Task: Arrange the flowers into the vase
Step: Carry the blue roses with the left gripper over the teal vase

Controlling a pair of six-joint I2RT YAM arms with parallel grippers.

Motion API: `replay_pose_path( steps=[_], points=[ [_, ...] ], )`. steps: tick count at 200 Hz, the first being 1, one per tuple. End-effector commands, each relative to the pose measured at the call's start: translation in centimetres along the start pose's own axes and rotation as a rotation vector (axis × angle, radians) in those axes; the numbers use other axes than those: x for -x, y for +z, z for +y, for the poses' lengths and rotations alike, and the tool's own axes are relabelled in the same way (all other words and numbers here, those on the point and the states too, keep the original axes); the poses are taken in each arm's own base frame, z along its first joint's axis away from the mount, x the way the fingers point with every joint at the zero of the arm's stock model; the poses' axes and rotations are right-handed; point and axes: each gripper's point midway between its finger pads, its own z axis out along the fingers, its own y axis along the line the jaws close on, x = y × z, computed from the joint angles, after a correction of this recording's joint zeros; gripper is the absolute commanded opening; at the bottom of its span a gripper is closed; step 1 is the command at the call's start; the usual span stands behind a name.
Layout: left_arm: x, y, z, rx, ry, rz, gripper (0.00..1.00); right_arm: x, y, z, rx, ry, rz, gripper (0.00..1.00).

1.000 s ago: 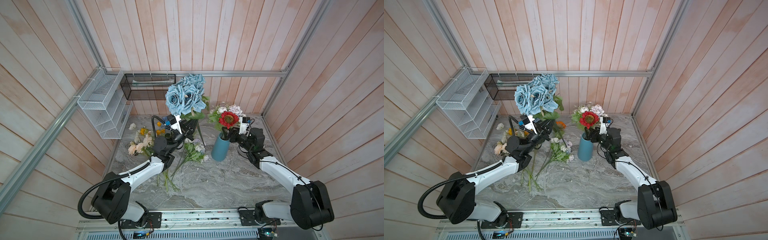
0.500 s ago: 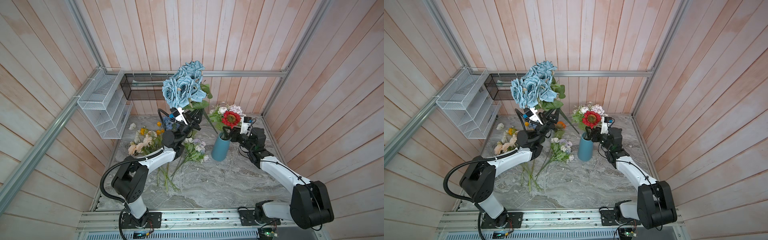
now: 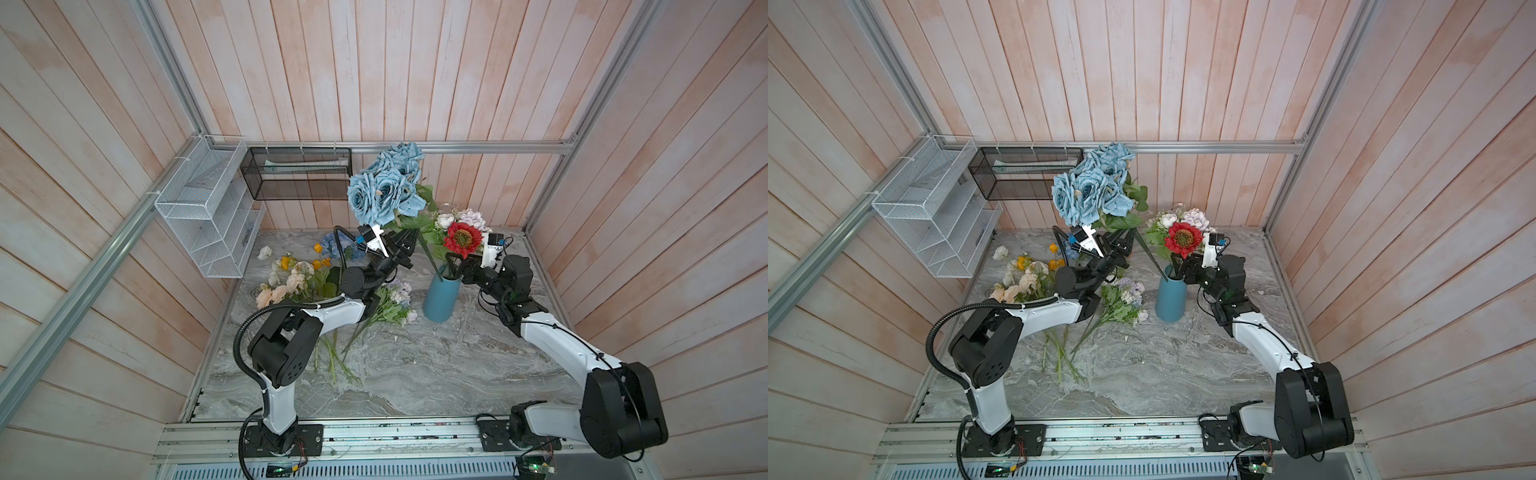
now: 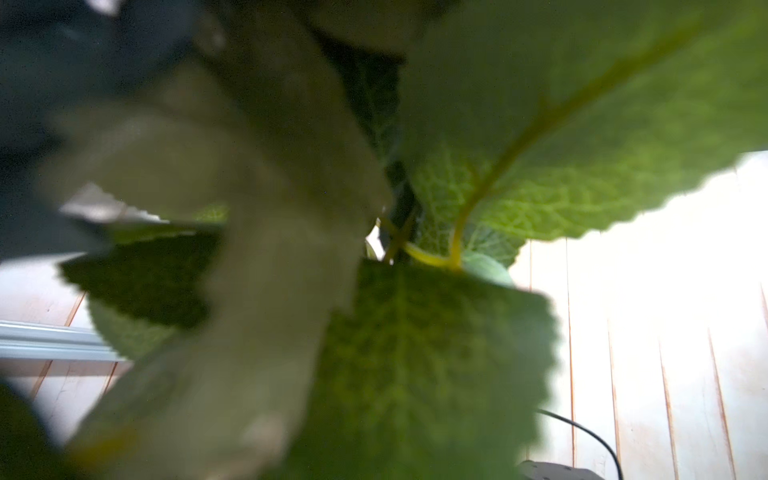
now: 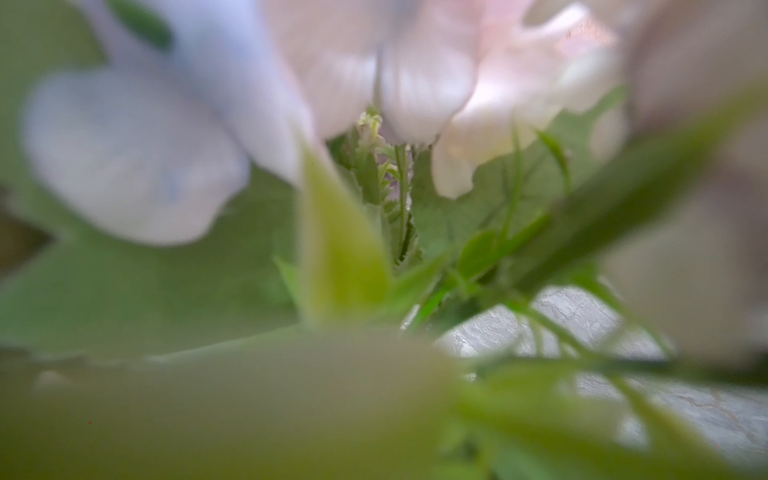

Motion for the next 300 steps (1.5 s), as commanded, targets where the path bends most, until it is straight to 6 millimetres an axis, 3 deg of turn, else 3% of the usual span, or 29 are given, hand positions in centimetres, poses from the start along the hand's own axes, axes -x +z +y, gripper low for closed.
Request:
replay_pose_path(
  steps=[1,22,63,98,150,229,300],
  points=[
    [1.3,0.3,-0.9,-0.027,0.028,-0.085,0.00,1.3,-0.6,0.8,0.023,-0.007,-0.037,0.78],
    [0.7,0.4,-1.0,-0.021,0.033,-0.069,0.00,1.2,-0.7,0.7,0.021,-0.007,-0.035,0.78],
    [4.1,1.5,-3.1,-0.074,0.031,-0.079,0.00,1.1,-0.7,0.7,0.019,-0.015,-0.035,0.78],
    [5.5,1.7,-4.1,-0.100,0.015,-0.090,0.00,1.0,-0.6,0.5,0.015,-0.012,-0.034,0.78],
    [5.3,1.9,-3.4,-0.090,0.054,-0.131,0.00,1.2,-0.9,0.8,0.020,-0.010,-0.040,0.78],
    [-0.7,1.4,-2.8,-0.057,0.161,-0.047,0.00,1.4,-1.1,1.4,0.051,-0.018,-0.048,0.78],
    [-8.2,-2.6,-2.5,0.024,0.140,0.188,0.00,1.0,-1.1,1.3,0.052,-0.021,-0.037,0.78]
  ],
)
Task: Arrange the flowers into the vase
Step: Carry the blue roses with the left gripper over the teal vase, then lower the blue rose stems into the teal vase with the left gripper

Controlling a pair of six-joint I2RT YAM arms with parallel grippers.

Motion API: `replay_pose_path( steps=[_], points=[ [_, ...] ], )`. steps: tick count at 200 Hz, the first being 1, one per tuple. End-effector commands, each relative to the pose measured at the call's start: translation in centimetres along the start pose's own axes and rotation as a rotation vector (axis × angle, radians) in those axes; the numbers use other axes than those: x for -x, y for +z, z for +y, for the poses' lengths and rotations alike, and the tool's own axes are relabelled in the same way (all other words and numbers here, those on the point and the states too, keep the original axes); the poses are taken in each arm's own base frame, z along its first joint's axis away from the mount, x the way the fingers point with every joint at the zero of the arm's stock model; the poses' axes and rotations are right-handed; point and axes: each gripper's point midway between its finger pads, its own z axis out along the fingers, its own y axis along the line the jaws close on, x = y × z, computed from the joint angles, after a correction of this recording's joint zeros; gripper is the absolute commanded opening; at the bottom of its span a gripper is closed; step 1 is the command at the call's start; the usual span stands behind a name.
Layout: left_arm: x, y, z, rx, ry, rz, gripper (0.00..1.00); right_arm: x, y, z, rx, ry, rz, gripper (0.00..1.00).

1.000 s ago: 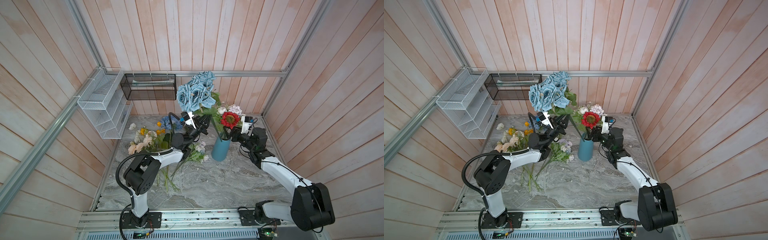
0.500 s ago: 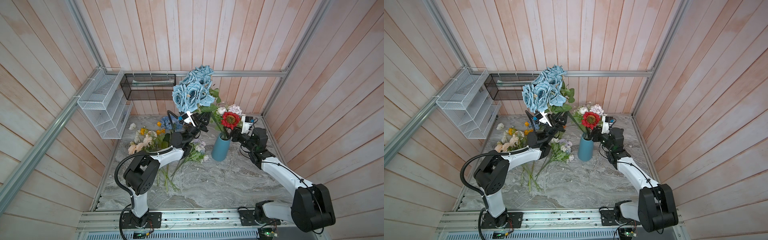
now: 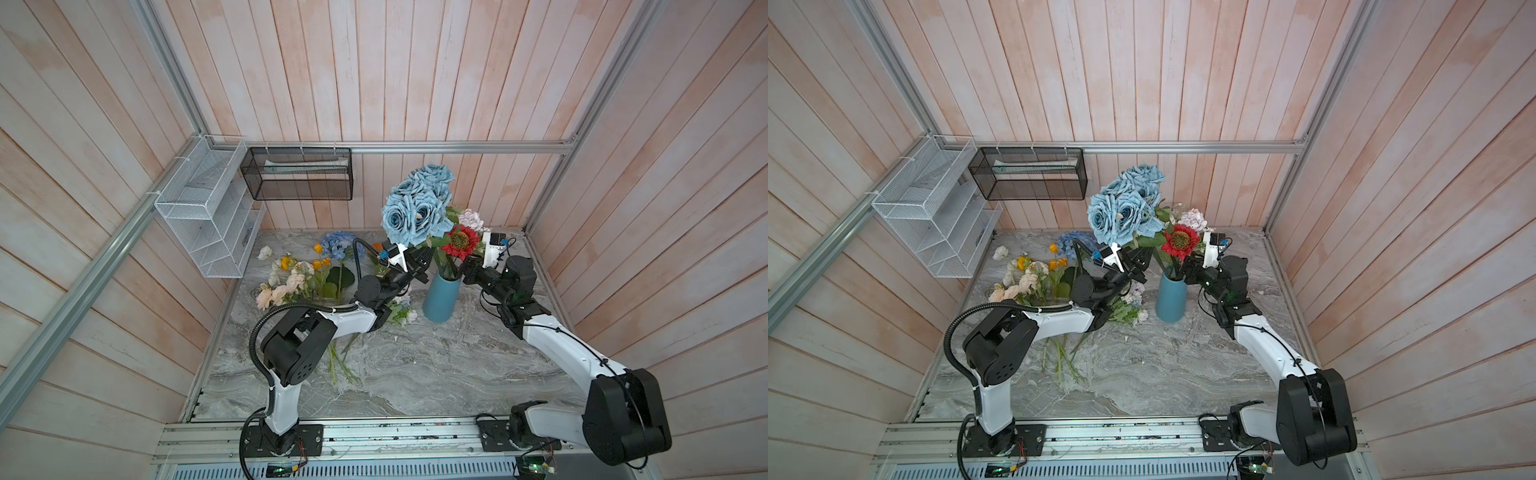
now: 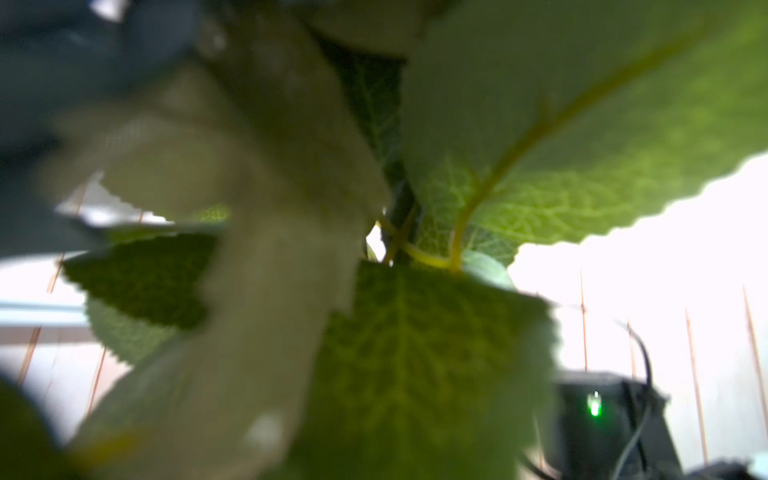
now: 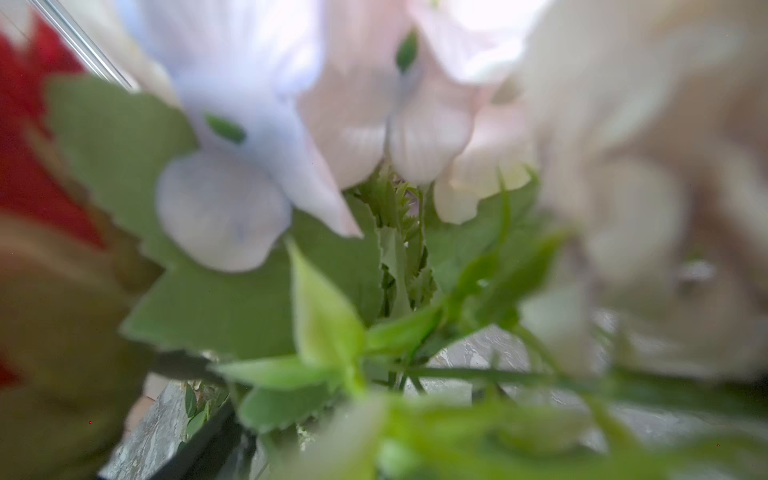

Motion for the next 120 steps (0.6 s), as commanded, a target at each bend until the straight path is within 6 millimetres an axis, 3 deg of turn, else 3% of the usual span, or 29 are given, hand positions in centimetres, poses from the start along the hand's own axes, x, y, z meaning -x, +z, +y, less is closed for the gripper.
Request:
replay_pose_path(
  steps=[1,65,103,120],
  points=[
    [-2.1,-1.1,-0.3,0.023,0.020,0.067,0.00,0.4,-0.4,0.4,0.019,-0.009,-0.018,0.78],
    [-8.3,-3.0,-0.5,0.024,-0.010,0.277,0.00,0.3,-0.3,0.4,0.021,-0.003,-0.012,0.78],
    [-9.7,-2.9,-0.3,0.020,-0.033,0.318,0.00,-0.1,-0.3,0.2,0.014,-0.002,-0.001,0.78],
    [-9.9,-2.3,-0.6,-0.001,-0.045,0.331,0.11,-0.2,-0.4,0.1,0.008,-0.003,0.002,0.78]
  ],
)
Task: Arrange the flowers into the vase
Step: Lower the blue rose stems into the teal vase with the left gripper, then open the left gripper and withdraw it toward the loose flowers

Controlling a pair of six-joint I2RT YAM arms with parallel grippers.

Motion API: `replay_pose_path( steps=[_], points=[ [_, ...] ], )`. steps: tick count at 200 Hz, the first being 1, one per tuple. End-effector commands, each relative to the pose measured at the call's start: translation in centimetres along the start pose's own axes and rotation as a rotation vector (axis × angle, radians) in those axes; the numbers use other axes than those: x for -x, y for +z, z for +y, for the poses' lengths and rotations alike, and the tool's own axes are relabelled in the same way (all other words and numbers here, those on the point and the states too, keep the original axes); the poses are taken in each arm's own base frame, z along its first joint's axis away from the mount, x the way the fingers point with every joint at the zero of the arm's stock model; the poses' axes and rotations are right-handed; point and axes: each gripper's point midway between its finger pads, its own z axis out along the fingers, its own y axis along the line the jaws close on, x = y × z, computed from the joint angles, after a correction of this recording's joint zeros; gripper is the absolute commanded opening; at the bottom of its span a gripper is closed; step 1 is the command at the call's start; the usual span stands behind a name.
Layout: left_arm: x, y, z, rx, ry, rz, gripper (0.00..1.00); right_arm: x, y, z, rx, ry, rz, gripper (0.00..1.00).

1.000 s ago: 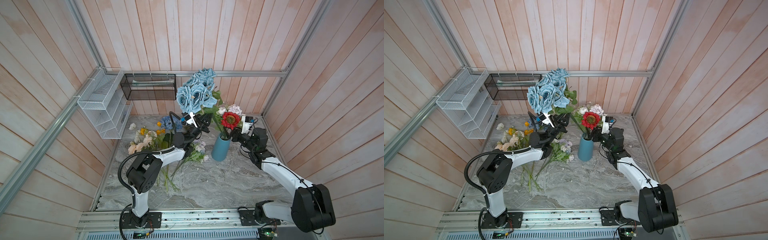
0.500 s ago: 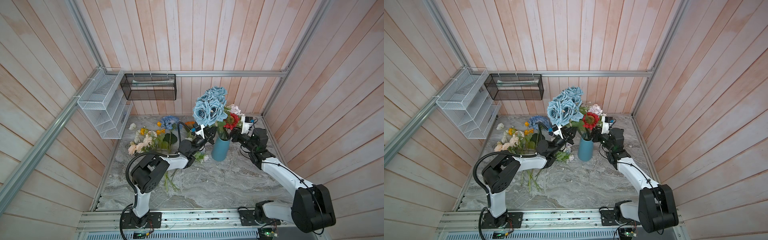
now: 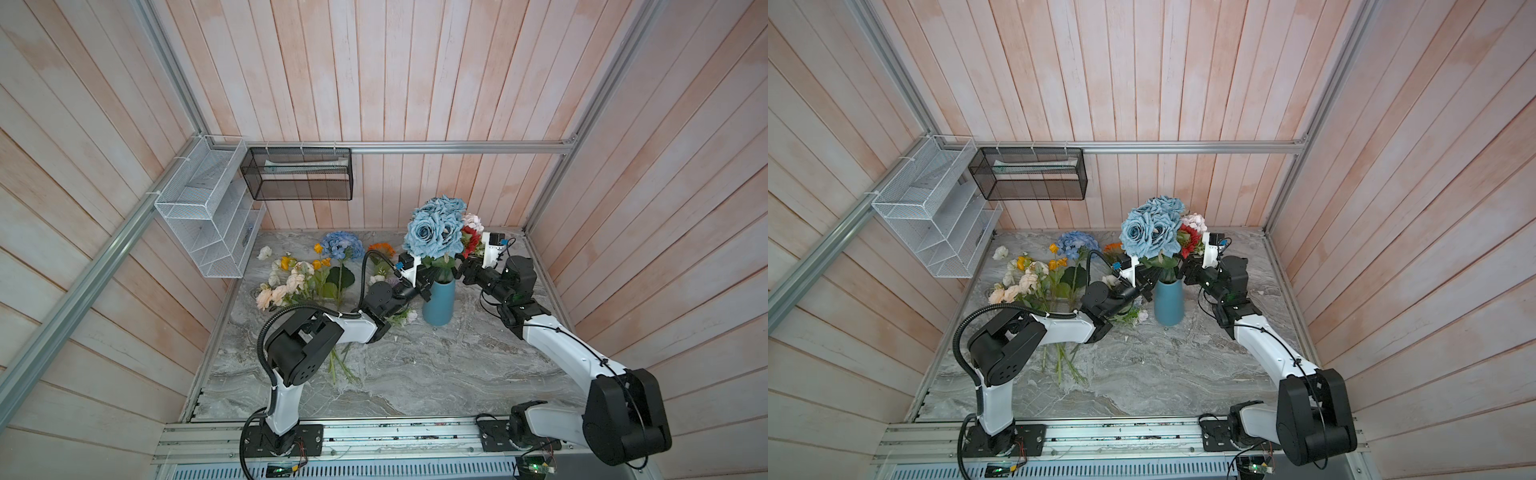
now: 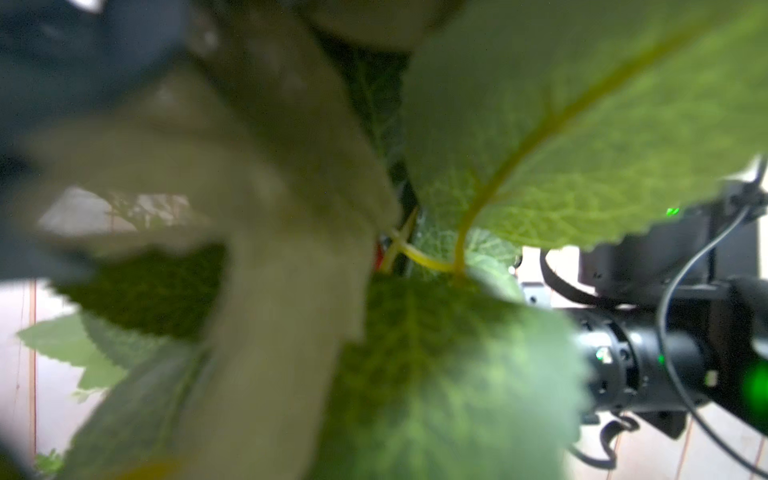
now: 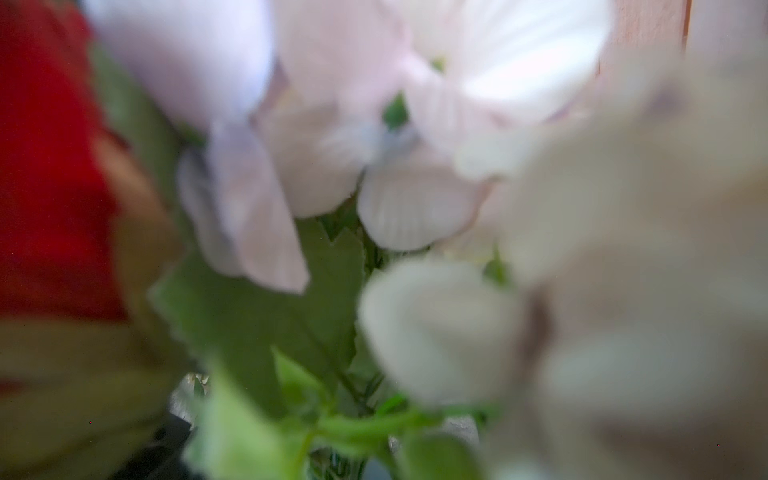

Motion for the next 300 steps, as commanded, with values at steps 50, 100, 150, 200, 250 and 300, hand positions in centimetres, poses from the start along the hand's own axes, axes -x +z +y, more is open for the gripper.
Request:
replay_pose_path(
  steps=[50,100,150,200,250,300],
  points=[
    [0.1,1.3,-1.4,-0.067,-0.040,0.053,0.61,-0.3,-0.9,-0.6,-0.039,-0.016,-0.001,0.78],
    [1.8,-0.6,-1.8,-0.033,-0.089,0.083,0.77,-0.7,-1.8,-0.6,-0.062,-0.051,0.028,0.78],
    [2.6,-2.4,-1.3,0.009,-0.122,0.141,0.82,-2.2,-3.0,0.6,-0.014,-0.109,0.111,0.89],
    [3.4,-3.4,-1.7,-0.009,-0.157,0.162,0.83,-3.5,-4.2,1.4,0.024,-0.110,0.147,0.95],
    [5.1,-4.1,0.1,0.012,-0.209,0.108,0.83,-2.8,-4.3,3.1,0.117,-0.136,0.102,0.98],
    [5.7,-5.6,1.8,0.075,-0.215,0.110,0.83,-3.9,-4.3,6.1,0.207,-0.218,0.127,0.72]
  ],
)
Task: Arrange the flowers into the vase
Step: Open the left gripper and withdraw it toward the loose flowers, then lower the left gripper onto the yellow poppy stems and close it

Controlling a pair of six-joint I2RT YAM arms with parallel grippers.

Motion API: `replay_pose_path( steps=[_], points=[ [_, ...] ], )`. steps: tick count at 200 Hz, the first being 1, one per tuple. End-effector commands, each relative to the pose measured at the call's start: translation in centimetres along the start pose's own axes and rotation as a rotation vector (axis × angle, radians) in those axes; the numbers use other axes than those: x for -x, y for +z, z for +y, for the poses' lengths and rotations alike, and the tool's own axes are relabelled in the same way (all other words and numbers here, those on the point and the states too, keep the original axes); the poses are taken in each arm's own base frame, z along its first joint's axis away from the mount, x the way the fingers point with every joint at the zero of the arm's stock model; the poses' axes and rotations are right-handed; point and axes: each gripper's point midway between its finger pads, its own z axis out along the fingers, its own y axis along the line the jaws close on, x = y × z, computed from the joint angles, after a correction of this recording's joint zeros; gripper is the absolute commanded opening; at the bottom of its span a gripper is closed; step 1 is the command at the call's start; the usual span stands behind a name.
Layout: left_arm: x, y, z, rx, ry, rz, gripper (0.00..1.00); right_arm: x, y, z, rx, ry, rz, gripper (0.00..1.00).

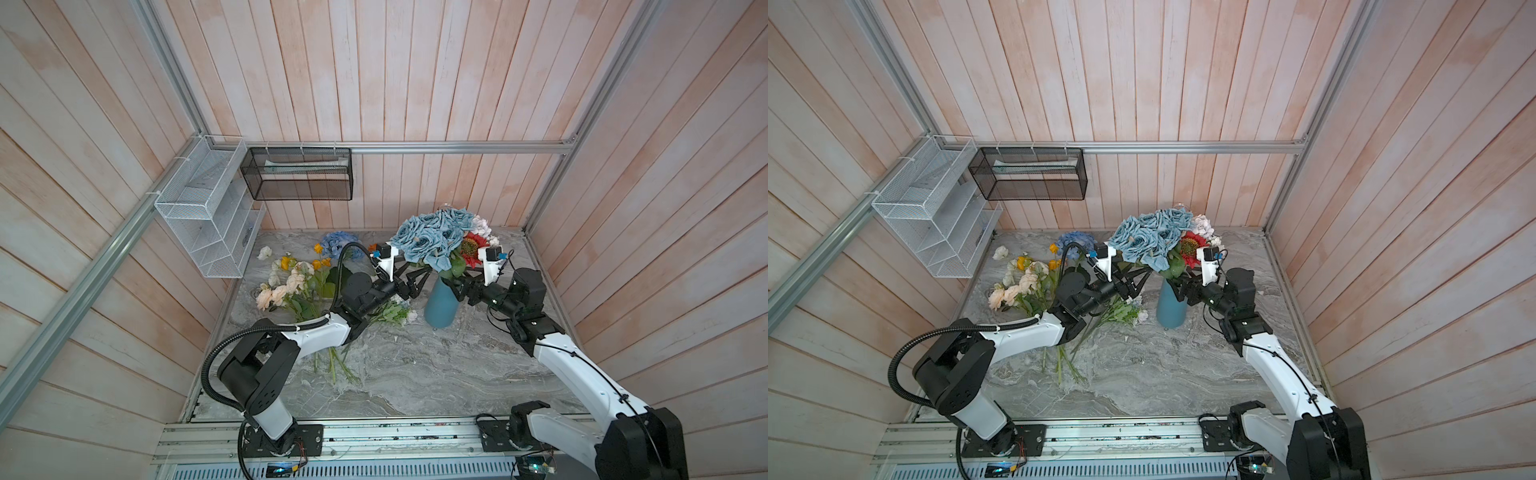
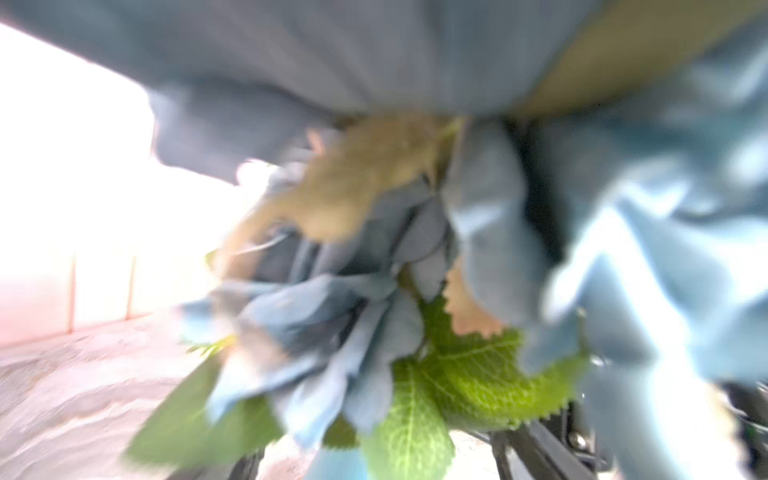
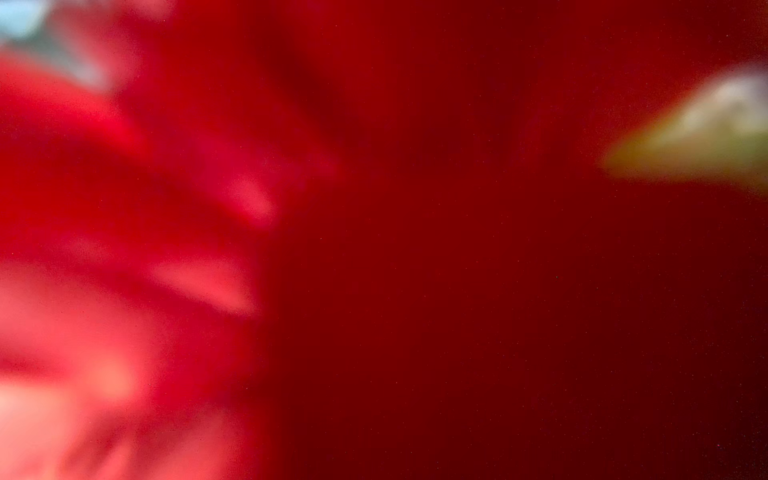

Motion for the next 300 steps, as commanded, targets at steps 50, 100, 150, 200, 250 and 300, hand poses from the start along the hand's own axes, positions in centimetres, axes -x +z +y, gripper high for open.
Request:
replay_pose_path(
  steps=[50,100,150,200,250,300],
  points=[
    [2.9,-0.5,1.3,0.037,-0.003,-0.053,0.83,0.9,1.1,1.3,-0.008,-0.125,-0.050,0.71],
    [2.2,-0.7,3.6,0.082,-0.082,-0.023,0.83,2.2,2.8,-0.6,-0.073,-0.127,-0.097,0.69],
    [2.4,-6.8,6.4,0.322,0.061,0.006,0.83,2.0,2.5,-0.5,-0.064,-0.083,-0.138,0.60],
    [2.3,-14.4,11.9,0.643,0.099,0.080,0.84,1.6,2.3,0.2,-0.049,-0.081,-0.129,0.59],
    [0.3,-19.1,18.9,0.863,-0.071,0.187,0.77,1.7,2.7,0.7,-0.037,-0.071,-0.115,0.59],
    [-1.2,-22.3,22.2,0.996,-0.160,0.254,0.68,1.9,2.8,0.7,-0.043,-0.069,-0.110,0.59]
  ],
)
